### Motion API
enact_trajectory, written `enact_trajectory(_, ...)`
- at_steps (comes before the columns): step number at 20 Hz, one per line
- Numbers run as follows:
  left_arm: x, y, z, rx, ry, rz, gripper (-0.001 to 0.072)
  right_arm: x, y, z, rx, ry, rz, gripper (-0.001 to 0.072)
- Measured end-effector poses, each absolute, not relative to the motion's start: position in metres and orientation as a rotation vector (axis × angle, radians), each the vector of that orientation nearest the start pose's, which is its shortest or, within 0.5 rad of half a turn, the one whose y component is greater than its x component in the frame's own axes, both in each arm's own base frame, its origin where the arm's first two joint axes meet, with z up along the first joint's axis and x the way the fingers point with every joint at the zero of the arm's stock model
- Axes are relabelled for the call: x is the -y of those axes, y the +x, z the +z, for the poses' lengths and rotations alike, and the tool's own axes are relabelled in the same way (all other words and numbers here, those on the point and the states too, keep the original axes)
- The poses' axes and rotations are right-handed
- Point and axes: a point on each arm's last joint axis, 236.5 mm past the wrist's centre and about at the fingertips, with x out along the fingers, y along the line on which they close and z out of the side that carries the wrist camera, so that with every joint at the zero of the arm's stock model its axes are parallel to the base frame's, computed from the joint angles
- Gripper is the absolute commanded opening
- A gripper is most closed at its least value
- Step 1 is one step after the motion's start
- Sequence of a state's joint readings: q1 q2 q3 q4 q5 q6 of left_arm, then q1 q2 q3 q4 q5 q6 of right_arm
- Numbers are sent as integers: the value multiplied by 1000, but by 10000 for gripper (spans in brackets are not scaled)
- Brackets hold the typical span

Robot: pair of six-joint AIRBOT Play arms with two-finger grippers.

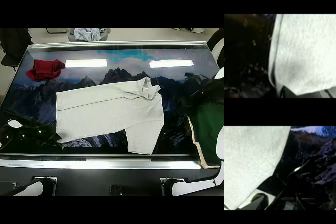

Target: Fold the shirts.

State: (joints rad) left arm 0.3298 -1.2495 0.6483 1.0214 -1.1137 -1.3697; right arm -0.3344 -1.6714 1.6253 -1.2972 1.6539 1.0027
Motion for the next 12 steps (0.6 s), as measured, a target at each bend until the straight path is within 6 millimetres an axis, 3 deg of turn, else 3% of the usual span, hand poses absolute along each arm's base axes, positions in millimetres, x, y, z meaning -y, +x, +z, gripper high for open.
enact_trajectory(4,28,272,-103,-1488,-700,-63,28,42,376,-32,-1552,139,492,588)
enact_trajectory(10,26,279,-99,-1450,-677,-61,27,29,375,-78,-1521,241,449,550)
enact_trajectory(12,26,279,-97,-1444,-673,-65,28,26,377,-88,-1514,274,439,488)
